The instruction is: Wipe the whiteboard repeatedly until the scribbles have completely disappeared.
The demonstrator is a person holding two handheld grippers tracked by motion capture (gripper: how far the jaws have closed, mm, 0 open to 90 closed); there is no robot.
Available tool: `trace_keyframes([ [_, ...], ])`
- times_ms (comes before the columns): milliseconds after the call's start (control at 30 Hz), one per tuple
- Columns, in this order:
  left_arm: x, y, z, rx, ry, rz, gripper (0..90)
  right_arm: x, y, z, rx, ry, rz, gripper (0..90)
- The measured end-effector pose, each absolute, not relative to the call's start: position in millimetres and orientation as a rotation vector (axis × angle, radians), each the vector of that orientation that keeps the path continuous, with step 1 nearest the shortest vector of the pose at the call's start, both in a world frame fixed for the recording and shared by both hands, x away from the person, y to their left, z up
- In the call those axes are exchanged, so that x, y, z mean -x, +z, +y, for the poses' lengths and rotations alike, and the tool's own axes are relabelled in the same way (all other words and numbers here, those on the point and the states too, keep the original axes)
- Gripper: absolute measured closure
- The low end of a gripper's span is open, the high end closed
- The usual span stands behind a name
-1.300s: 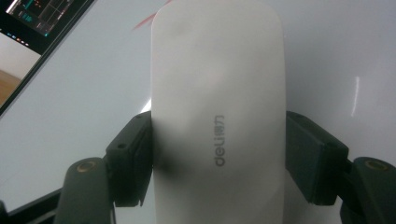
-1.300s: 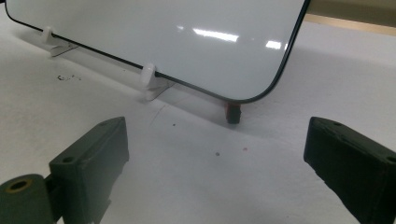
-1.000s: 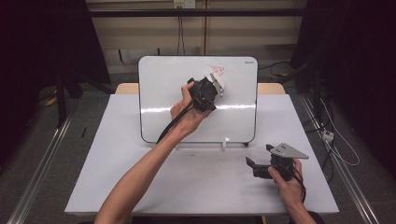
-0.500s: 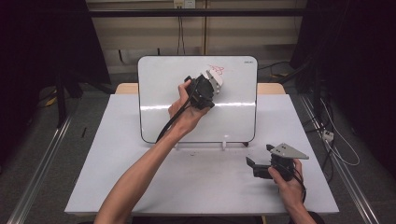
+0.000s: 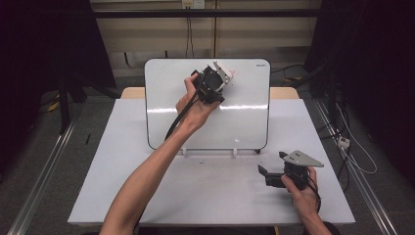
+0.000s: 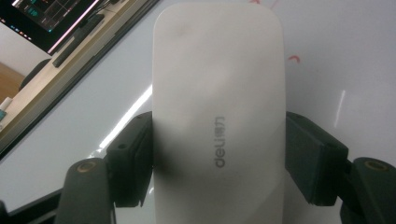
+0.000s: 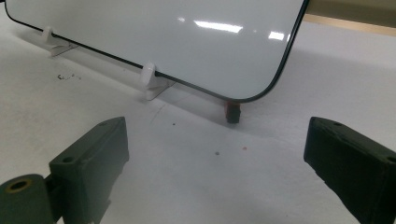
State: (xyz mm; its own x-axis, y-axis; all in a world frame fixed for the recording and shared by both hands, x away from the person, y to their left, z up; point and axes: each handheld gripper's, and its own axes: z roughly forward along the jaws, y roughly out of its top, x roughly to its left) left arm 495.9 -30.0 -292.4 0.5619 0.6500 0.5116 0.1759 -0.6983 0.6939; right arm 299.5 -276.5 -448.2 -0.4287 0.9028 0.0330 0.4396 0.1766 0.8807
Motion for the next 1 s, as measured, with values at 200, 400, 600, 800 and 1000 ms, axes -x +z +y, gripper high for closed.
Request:
trace_keyframes([
  [200, -499, -288, -34, -2.199, 1.063, 0.684, 31.1, -299, -448, -277, -1.262, 1.196, 1.949, 6.3],
  [400, -500, -287, -38, -2.185, 1.049, 0.699, 31.2, -299, -448, -276, -1.255, 1.197, 1.951, 6.2],
  [600, -501, -287, -41, -2.176, 1.047, 0.708, 31.2, -299, -448, -277, -1.257, 1.198, 1.950, 6.2],
  [800, -503, -287, -44, -2.180, 1.053, 0.707, 31.2, -299, -448, -277, -1.257, 1.199, 1.949, 6.2],
  [1000, -503, -286, -48, -2.173, 1.053, 0.701, 31.2, -299, -448, -277, -1.257, 1.201, 1.949, 6.2],
])
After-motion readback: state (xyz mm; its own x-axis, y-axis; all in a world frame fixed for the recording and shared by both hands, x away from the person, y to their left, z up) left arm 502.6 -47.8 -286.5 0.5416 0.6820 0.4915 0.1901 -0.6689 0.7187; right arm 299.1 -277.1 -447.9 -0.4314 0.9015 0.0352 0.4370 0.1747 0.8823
